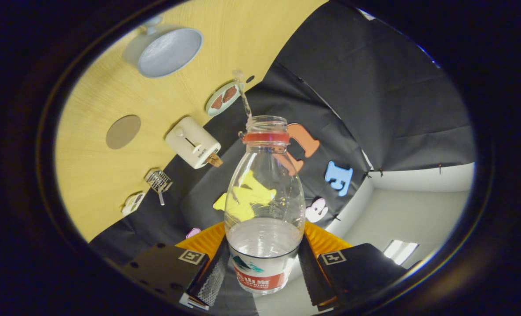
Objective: Take the bottle from table, then pour the juice into the cup, finally place the bottle on the coaster
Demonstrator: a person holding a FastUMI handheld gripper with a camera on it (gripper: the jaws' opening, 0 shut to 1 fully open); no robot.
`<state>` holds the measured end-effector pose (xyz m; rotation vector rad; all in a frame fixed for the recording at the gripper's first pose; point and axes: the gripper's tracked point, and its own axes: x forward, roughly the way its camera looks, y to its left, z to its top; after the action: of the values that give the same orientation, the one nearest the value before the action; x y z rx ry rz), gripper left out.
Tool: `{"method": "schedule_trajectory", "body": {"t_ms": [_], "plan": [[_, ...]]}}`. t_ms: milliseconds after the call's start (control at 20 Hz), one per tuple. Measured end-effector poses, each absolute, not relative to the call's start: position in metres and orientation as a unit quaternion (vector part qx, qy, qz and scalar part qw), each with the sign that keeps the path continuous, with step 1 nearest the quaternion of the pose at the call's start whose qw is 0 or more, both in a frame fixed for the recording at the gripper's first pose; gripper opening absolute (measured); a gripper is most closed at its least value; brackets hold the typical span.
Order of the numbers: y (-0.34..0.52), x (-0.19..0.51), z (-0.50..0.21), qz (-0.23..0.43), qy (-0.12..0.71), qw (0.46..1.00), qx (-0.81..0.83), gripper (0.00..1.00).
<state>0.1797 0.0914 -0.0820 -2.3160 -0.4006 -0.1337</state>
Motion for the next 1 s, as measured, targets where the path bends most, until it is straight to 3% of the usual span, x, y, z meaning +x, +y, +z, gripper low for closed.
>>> {"method": "schedule_trajectory", "body": {"t_ms": [1000], "plan": [[0.077, 0.181, -0.095, -0.043, -0.147, 0.393, -0.907, 0.81]]}}
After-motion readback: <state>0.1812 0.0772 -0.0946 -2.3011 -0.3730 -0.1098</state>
